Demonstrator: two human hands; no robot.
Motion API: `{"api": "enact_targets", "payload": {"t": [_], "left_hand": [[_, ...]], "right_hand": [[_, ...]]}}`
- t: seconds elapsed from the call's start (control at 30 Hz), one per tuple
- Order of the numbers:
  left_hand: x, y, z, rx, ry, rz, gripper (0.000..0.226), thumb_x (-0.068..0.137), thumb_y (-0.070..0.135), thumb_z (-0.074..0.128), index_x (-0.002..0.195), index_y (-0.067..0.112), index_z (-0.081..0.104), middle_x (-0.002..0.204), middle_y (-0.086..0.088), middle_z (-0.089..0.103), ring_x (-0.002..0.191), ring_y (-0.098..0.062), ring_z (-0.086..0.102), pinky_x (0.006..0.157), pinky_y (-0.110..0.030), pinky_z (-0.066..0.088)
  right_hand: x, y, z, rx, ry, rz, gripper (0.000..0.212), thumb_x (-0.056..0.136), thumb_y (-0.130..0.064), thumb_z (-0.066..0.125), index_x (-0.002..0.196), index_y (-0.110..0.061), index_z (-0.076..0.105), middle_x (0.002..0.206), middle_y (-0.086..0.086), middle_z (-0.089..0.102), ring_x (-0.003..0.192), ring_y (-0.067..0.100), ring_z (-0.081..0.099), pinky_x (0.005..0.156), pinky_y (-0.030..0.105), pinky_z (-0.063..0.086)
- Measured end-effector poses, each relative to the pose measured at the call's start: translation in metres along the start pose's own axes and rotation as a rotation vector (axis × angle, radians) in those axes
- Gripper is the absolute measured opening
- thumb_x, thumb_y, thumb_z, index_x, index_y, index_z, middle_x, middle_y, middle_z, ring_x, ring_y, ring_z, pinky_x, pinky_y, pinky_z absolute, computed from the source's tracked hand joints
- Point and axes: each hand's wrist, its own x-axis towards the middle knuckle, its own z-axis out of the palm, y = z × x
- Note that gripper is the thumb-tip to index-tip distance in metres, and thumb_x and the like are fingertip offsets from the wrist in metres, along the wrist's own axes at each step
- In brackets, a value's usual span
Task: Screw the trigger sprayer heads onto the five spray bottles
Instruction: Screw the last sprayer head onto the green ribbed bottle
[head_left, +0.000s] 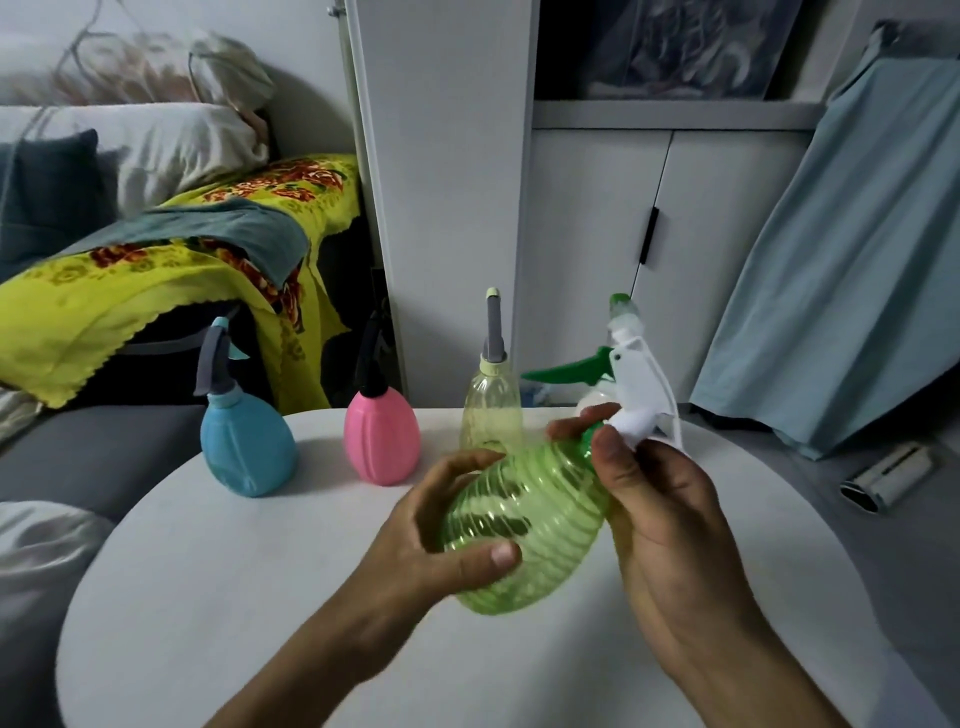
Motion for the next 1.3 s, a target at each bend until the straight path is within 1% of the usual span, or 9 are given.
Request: {"api": "enact_targets", "payload": {"t": [0.1,0.23,0.43,0.77,0.9,1.03,1.13,1.2,1.3], "left_hand": [[-0.004,0.003,0.008,0.086,-0.135,-0.02,0.074,0.064,0.029,0.088,0.129,0.014,0.055,0.123,-0.018,0.066,0.114,-0.037,0.063,0.094,-0.043,0.053],[-0.011,0.003,0.021,-0.107,-0.41,-0.237,0.057,0.081,0.022,0.067,0.131,-0.002,0.053,0.124,-0.021,0.061,0.115,-0.032,0.06,0.098,-0.04,0.047],[-0.003,-0.005,0.02,0.031,-0.259,-0.203,0.05,0.074,0.028,0.073,0.119,0.007,0.066,0.124,-0.029,0.062,0.113,-0.04,0.061,0.103,-0.053,0.045],[-0.003,-0.009,0.025,0.164,-0.182,-0.042,0.05,0.072,0.015,0.08,0.119,0.012,0.062,0.113,-0.025,0.066,0.104,-0.037,0.066,0.095,-0.049,0.052],[-0.001,-0.014,0.018,-0.083,-0.104,-0.13,0.071,0.063,0.007,0.085,0.123,0.013,0.047,0.119,-0.029,0.064,0.103,-0.041,0.065,0.095,-0.054,0.049],[0.007,-0.01,0.005,-0.372,-0.073,-0.127,0.071,0.071,0.035,0.083,0.132,0.014,0.054,0.134,-0.023,0.058,0.124,-0.043,0.055,0.105,-0.058,0.041],[0.014,-0.007,0.003,-0.3,-0.147,-0.143,0.053,0.088,0.049,0.065,0.134,0.023,0.057,0.137,-0.014,0.059,0.128,-0.035,0.054,0.102,-0.053,0.046],[0.019,-0.01,0.006,-0.215,-0.03,-0.194,0.047,0.088,0.055,0.058,0.126,0.028,0.064,0.131,-0.006,0.065,0.12,-0.027,0.061,0.094,-0.048,0.054],[0.022,-0.018,0.01,-0.106,0.174,-0.281,0.047,0.075,0.058,0.058,0.107,0.028,0.075,0.115,-0.003,0.072,0.103,-0.02,0.071,0.083,-0.045,0.059]], "right_hand": [[0.0,-0.002,-0.004,0.191,-0.13,0.17,0.032,0.07,-0.037,0.086,0.085,-0.012,0.073,0.089,0.014,0.073,0.094,0.03,0.068,0.086,0.041,0.055],[-0.002,-0.008,-0.017,0.352,-0.394,0.391,0.027,0.078,-0.029,0.081,0.071,-0.008,0.065,0.083,0.016,0.071,0.097,0.037,0.068,0.091,0.049,0.051],[0.0,-0.007,-0.006,0.233,-0.008,0.376,0.035,0.062,-0.023,0.08,0.046,-0.014,0.05,0.055,0.01,0.058,0.071,0.027,0.071,0.07,0.038,0.058],[0.0,-0.004,-0.01,0.078,0.073,0.28,0.031,0.07,-0.019,0.073,0.048,-0.014,0.052,0.056,0.011,0.06,0.073,0.028,0.071,0.072,0.04,0.055],[0.001,0.005,-0.013,-0.043,0.088,0.216,0.024,0.063,-0.036,0.088,0.071,-0.02,0.072,0.079,0.012,0.075,0.082,0.026,0.075,0.073,0.042,0.056],[-0.006,0.019,-0.005,-0.08,-0.258,0.299,0.069,0.064,-0.026,0.092,0.126,-0.022,0.062,0.119,0.01,0.073,0.111,0.028,0.069,0.091,0.041,0.055],[-0.011,0.028,0.001,-0.258,-0.136,0.151,0.067,0.061,-0.025,0.092,0.119,-0.039,0.062,0.114,0.001,0.075,0.106,0.02,0.072,0.086,0.037,0.058],[-0.005,0.02,-0.007,-0.334,-0.04,0.087,0.07,0.057,-0.032,0.093,0.117,-0.044,0.061,0.112,-0.007,0.075,0.101,0.013,0.073,0.079,0.029,0.059],[0.021,-0.006,-0.047,-0.514,0.273,-0.115,0.085,0.048,-0.042,0.091,0.126,-0.037,0.056,0.115,-0.009,0.07,0.1,0.007,0.069,0.08,0.024,0.057]]}}
